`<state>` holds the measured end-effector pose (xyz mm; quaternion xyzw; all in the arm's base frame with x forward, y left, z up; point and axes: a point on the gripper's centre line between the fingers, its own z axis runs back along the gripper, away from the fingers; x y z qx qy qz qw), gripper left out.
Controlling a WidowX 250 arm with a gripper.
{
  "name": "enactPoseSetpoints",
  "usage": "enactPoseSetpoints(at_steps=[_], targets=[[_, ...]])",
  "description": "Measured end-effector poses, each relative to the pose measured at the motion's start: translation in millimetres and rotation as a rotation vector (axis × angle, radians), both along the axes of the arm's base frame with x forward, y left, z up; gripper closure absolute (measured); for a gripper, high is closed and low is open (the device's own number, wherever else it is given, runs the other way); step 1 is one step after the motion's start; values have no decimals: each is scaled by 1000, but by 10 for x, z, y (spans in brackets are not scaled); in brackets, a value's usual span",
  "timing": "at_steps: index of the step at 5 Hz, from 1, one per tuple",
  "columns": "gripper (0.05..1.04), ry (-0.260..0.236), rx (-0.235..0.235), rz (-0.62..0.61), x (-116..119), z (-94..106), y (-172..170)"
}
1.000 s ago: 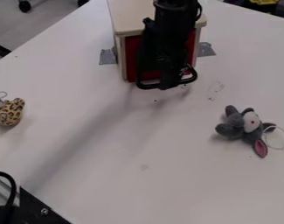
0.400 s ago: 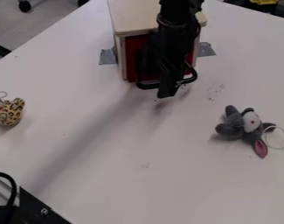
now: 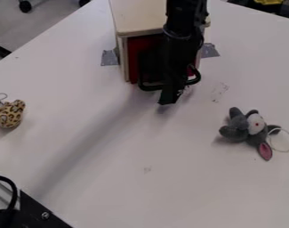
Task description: Opened the drawer
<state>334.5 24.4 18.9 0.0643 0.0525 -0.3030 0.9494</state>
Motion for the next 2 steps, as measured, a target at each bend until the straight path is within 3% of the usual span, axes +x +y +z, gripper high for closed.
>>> enactPoseSetpoints(at_steps=[2], targets=[[709, -10, 6, -13, 10, -25, 5]])
